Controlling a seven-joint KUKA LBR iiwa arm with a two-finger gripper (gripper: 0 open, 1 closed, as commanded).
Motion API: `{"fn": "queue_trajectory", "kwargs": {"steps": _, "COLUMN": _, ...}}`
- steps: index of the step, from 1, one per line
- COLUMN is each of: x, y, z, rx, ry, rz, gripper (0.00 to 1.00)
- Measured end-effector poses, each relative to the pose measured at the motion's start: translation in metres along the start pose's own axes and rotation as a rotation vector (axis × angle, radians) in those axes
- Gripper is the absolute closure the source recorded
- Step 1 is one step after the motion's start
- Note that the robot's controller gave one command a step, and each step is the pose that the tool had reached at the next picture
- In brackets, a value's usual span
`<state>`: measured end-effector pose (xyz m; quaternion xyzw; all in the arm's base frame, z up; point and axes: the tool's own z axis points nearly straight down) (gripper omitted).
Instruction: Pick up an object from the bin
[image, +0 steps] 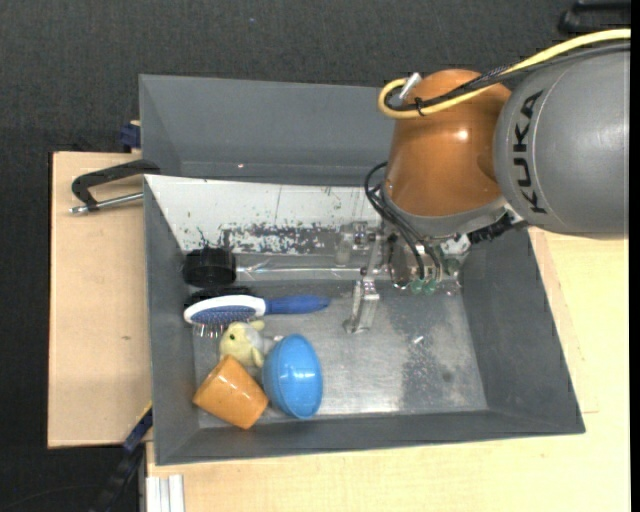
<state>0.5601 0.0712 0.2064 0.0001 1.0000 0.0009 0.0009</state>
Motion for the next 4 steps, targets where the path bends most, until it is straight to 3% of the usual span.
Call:
{"fn": "queue_trajectory", "kwargs": {"steps": 1, "x": 0.041, "y": 0.062, "z": 0.039, "rx": -0.001, "ry": 0.005, "rz": -0.221, "gripper": 0.0}}
{"fn": "queue_trajectory", "kwargs": {"steps": 2, "x": 0.056, "y": 0.068, "z": 0.137, "rx": 0.0, "ry": 0.001, "rz": -0.423, "gripper": 0.0}}
{"fn": "queue_trajectory", "kwargs": {"steps": 3, "x": 0.052, "y": 0.067, "z": 0.131, "rx": 0.001, "ry": -0.008, "rz": -0.421, "gripper": 1.0}}
{"fn": "queue_trajectory", "kwargs": {"steps": 4, "x": 0.064, "y": 0.027, "z": -0.128, "rx": 0.004, "ry": -0.013, "rz": -0.781, "gripper": 1.0}}
